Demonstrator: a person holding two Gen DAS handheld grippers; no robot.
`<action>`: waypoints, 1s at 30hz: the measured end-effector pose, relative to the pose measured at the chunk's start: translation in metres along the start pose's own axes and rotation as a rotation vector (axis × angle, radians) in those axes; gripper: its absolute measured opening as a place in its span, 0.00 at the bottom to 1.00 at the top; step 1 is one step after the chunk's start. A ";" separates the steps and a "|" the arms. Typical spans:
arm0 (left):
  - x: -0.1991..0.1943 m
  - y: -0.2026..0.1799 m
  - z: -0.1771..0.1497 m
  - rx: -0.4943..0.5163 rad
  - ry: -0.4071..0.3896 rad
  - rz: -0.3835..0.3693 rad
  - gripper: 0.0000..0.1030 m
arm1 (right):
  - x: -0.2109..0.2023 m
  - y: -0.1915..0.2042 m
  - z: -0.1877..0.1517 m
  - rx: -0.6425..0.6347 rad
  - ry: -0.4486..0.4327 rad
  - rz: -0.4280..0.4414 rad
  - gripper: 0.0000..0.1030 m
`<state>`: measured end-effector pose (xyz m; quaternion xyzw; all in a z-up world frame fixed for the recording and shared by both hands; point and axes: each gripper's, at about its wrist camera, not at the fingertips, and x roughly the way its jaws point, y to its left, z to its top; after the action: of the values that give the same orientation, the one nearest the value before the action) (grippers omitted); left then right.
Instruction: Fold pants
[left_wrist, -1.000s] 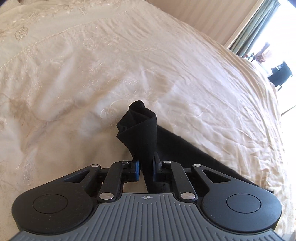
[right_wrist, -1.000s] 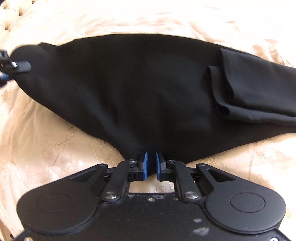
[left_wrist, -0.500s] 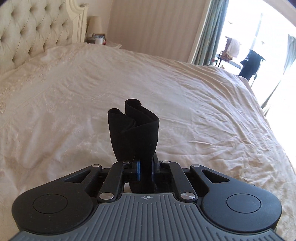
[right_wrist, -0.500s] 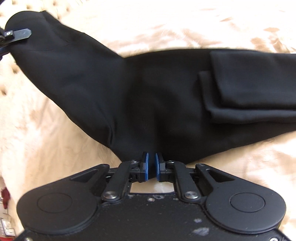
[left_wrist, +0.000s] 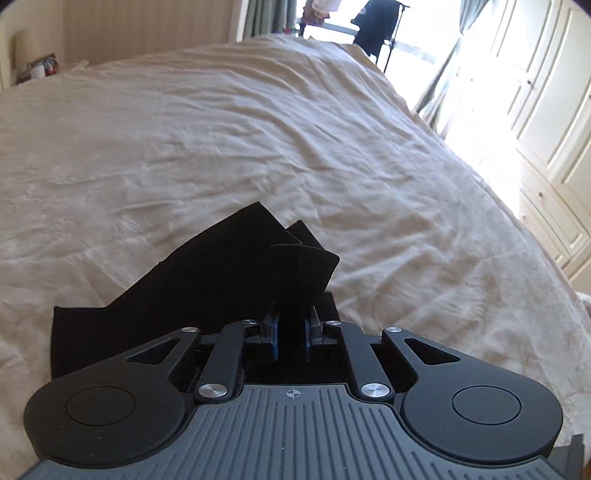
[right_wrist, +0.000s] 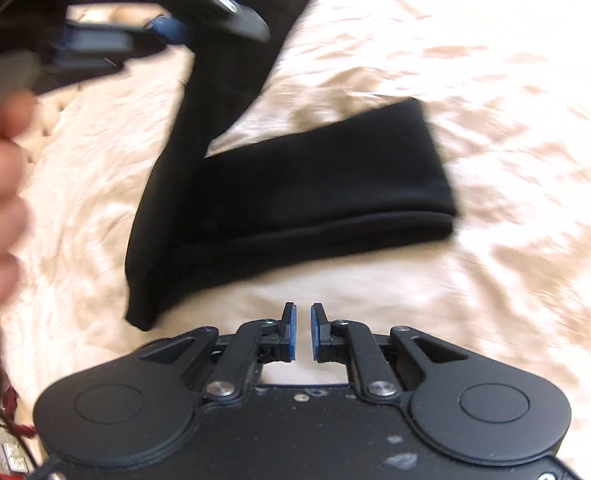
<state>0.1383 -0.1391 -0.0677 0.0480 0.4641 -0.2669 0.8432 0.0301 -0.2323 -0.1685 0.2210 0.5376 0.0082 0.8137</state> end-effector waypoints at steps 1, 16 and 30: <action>0.018 -0.010 -0.004 0.016 0.059 -0.012 0.12 | -0.004 -0.012 -0.002 0.023 0.003 -0.013 0.11; 0.010 -0.031 0.002 0.028 0.103 -0.161 0.31 | -0.031 -0.113 0.039 0.214 -0.098 -0.150 0.12; -0.009 0.072 -0.019 -0.213 0.174 0.125 0.32 | -0.042 -0.075 0.119 0.066 -0.204 -0.097 0.27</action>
<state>0.1558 -0.0680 -0.0833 0.0100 0.5573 -0.1581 0.8151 0.1000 -0.3520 -0.1213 0.2208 0.4623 -0.0715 0.8558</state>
